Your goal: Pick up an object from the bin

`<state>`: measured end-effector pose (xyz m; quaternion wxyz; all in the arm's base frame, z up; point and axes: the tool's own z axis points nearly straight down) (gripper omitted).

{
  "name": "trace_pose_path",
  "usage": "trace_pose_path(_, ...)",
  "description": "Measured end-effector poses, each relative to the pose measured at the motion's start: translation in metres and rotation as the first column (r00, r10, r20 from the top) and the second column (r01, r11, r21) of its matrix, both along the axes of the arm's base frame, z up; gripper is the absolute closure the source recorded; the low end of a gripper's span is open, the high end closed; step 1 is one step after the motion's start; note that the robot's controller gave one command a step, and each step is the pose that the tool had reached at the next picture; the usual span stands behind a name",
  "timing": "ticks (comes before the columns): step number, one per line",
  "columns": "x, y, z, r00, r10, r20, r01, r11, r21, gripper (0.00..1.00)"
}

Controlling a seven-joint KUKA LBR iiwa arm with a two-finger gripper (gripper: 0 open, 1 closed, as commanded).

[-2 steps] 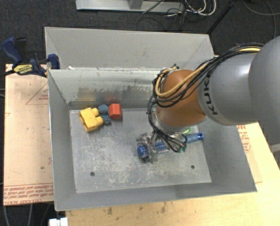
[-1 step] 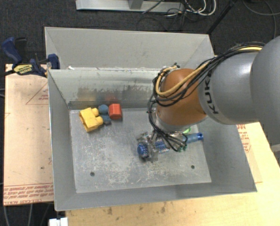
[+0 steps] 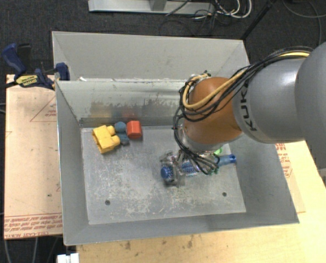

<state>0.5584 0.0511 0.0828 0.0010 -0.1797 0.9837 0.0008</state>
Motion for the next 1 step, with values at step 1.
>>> trace_pose_path(1,0.0021,0.0012,0.0811,1.000,-0.002,0.007,0.002,1.000,0.000,1.00)
